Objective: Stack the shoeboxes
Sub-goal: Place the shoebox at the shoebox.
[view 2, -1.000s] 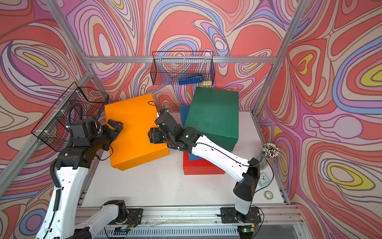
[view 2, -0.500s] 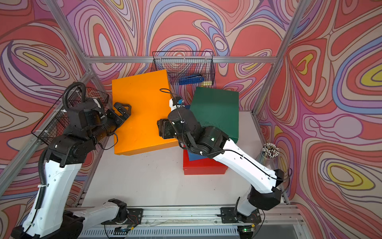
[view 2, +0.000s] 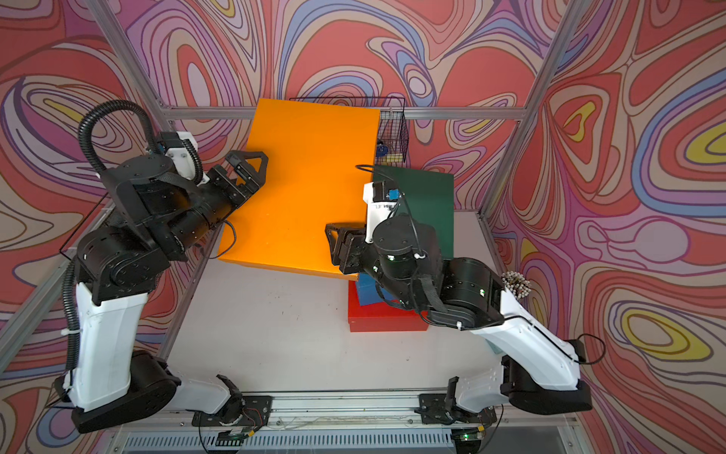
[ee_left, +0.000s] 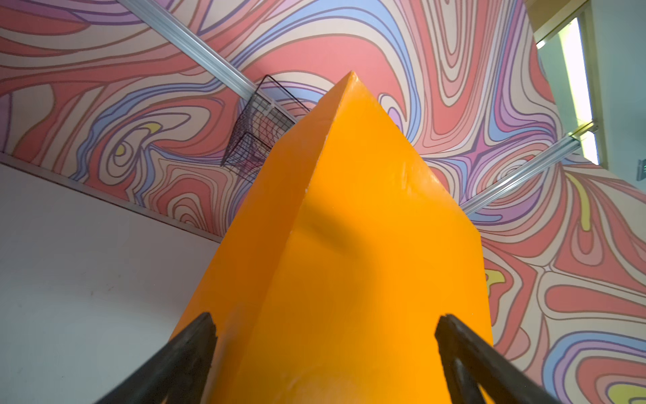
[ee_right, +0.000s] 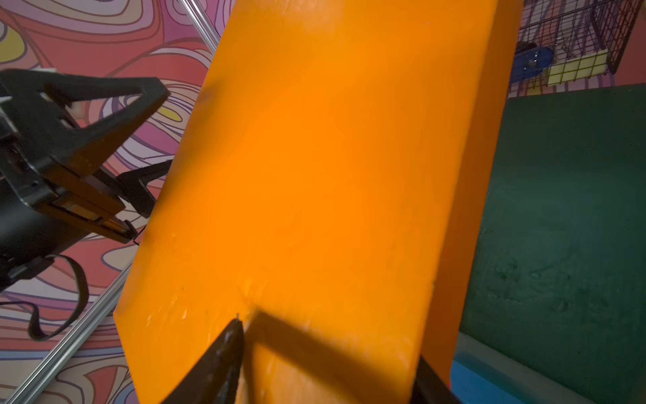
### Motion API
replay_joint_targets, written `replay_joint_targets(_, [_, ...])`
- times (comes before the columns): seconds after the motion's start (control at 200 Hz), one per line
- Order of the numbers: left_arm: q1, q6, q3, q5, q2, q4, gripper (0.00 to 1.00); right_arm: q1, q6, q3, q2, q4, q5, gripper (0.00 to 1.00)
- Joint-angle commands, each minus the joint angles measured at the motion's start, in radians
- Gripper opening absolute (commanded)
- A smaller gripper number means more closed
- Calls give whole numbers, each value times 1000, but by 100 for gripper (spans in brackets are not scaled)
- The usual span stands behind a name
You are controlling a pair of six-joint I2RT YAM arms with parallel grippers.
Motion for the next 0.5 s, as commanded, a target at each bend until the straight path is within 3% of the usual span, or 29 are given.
replay_joint_targets(0.0, [-113,-120,53,289,169,110,100,78,-2,-49,46,200,-263,61])
replay_joint_targets(0.195, [-151,-142,184,331,316,130,100,78,-11,-50,-30,146,-143,62])
replay_joint_targets(0.491, [-170,-176,178,392,418,214,100,77,-64,-53,-115,88,63,62])
